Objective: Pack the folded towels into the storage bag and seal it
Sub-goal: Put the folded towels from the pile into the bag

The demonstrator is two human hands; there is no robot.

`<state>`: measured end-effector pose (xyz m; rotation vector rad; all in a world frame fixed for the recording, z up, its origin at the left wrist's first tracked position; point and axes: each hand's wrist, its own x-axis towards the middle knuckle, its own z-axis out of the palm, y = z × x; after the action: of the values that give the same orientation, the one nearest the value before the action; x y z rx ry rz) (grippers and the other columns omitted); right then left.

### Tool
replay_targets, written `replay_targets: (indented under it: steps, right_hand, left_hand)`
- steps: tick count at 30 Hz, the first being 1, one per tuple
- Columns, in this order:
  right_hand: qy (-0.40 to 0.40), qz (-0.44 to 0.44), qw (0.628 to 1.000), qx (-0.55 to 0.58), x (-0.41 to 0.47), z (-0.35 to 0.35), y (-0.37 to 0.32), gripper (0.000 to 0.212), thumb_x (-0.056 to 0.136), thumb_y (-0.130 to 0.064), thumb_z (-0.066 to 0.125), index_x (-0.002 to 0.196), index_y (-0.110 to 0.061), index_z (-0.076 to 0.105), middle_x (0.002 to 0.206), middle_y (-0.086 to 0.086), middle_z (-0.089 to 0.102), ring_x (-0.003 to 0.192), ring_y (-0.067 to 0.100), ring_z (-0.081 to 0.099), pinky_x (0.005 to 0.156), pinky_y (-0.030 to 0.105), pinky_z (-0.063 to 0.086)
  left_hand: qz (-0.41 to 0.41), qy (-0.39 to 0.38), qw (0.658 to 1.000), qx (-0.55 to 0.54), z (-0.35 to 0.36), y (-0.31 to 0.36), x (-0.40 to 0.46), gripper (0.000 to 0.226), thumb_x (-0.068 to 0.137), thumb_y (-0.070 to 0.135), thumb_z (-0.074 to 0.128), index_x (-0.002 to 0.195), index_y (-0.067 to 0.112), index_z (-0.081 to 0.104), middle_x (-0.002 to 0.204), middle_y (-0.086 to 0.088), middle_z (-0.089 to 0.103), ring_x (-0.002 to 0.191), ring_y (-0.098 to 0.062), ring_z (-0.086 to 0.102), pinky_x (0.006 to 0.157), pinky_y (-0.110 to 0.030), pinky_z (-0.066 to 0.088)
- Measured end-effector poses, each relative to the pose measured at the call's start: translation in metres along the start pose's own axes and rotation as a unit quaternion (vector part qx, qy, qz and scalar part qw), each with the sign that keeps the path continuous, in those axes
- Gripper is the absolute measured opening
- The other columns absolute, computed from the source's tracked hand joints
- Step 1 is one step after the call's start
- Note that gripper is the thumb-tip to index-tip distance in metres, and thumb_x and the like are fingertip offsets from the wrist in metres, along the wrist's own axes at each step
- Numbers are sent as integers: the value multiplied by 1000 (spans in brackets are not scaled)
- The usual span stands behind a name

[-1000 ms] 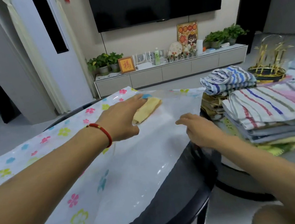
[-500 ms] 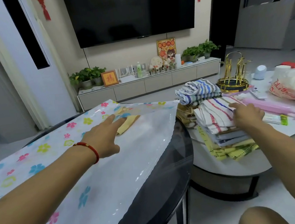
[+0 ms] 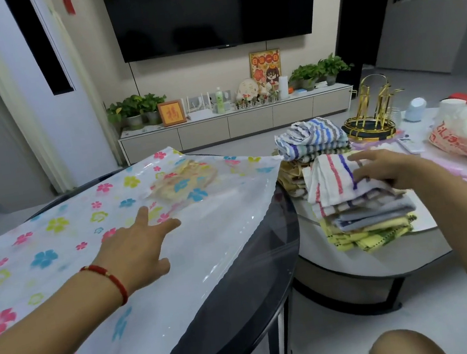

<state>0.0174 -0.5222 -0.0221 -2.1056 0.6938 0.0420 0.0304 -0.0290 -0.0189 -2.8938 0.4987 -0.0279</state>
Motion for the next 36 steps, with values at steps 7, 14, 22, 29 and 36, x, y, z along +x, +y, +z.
replay_targets:
  steps: [7, 14, 22, 29, 36]
  right_hand:
    - [-182, -93, 968, 148, -76, 35, -37, 43, 94, 0, 59, 124, -28, 74, 116, 10, 78, 91, 32, 77, 66, 42, 66]
    - [-391, -174, 870, 245, -125, 156, -111, 39, 97, -2, 54, 129, -16, 72, 130, 10, 73, 117, 36, 70, 88, 43, 62]
    - [-244, -104, 920, 287, -100, 363, -157, 32, 93, 1, 59, 122, -9, 67, 117, 18, 70, 85, 23, 72, 68, 31, 61]
    - [-177, -151, 959, 163, -80, 423, -178, 58, 91, -16, 73, 146, -15, 54, 141, 14, 60, 121, 33, 63, 102, 43, 55]
    - [-30, -240, 970, -9, -76, 419, -192, 32, 91, -10, 55, 120, -22, 63, 113, 10, 70, 97, 31, 68, 78, 34, 55]
  left_hand:
    - [25, 8, 998, -60, -25, -19, 3, 87, 78, 48, 68, 151, 40, 22, 137, 0, 56, 116, -29, 56, 87, -40, 54]
    - [48, 69, 996, -43, -68, -59, 7, 85, 78, 49, 68, 151, 29, 29, 139, -5, 57, 117, -31, 56, 91, -40, 53]
    - [32, 97, 991, -88, -78, -67, 5, 87, 79, 75, 49, 152, 33, 26, 141, -7, 56, 121, -34, 55, 98, -45, 51]
    - [49, 142, 985, -81, -69, -76, 1, 87, 77, 88, 14, 147, 41, 32, 142, -1, 57, 120, -31, 56, 93, -45, 50]
    - [86, 132, 987, 7, -57, -87, -8, 84, 77, 78, 46, 150, 45, 21, 146, 15, 50, 121, -23, 56, 73, -34, 44]
